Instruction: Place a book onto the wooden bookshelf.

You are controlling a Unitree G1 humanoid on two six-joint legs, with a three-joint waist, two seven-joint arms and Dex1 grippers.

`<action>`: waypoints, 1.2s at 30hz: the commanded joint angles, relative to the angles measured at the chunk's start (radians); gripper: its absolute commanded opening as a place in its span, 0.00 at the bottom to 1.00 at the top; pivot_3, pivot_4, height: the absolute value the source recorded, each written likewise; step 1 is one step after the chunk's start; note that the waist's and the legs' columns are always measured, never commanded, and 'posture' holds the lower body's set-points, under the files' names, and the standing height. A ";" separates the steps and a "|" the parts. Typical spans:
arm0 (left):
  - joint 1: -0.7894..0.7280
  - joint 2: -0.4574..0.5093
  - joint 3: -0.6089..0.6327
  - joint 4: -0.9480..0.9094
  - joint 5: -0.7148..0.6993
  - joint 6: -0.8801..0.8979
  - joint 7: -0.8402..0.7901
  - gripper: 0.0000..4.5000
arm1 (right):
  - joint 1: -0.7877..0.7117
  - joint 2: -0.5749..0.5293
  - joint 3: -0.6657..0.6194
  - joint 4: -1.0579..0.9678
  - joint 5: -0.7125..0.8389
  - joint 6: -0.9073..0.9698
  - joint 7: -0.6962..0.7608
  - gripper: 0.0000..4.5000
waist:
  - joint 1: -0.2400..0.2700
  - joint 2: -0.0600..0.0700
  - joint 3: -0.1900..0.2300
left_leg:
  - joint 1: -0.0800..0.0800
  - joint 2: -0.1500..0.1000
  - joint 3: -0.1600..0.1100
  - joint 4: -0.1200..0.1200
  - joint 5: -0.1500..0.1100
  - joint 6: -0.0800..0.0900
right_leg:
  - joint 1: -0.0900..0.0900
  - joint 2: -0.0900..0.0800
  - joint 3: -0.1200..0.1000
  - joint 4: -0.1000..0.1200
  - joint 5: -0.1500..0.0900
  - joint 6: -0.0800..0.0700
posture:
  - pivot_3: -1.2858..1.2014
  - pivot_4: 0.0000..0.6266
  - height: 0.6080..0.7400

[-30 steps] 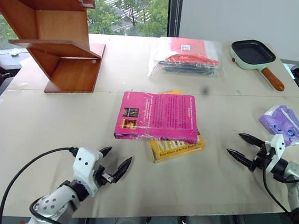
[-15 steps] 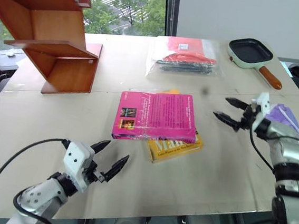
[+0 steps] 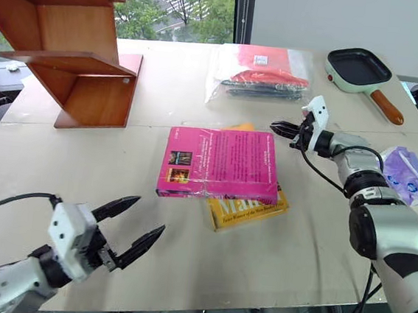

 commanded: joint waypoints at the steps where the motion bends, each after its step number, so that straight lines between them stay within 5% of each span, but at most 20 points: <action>1: 0.002 0.025 0.089 -0.047 -0.044 -0.025 -0.021 1.00 | -0.030 -0.001 -0.006 0.006 -0.022 -0.028 0.034 0.01 | -0.001 0.000 0.000 | 0.000 0.000 0.000 0.000 0.000 0.000 | 0.000 0.000 0.000 0.000 0.000 0.000 | 0.52 0.24 1.00; 27: -0.036 0.052 0.088 0.019 -0.025 -0.011 -0.104 1.00 | 0.103 -0.071 -0.007 -0.149 0.013 0.034 0.508 0.01 | -0.024 0.000 0.000 | 0.001 0.000 -0.001 0.000 0.000 0.000 | 0.000 0.001 0.000 0.002 0.001 -0.001 | 0.52 0.24 1.00; 36: 0.013 -0.001 0.012 -0.026 -0.012 0.023 -0.051 1.00 | 0.181 -0.146 -0.038 -0.292 0.071 0.081 0.504 0.06 | -0.020 0.000 0.000 | 0.001 0.000 -0.001 0.001 0.000 0.000 | 0.000 0.000 0.000 0.003 0.001 -0.001 | 0.52 0.24 1.00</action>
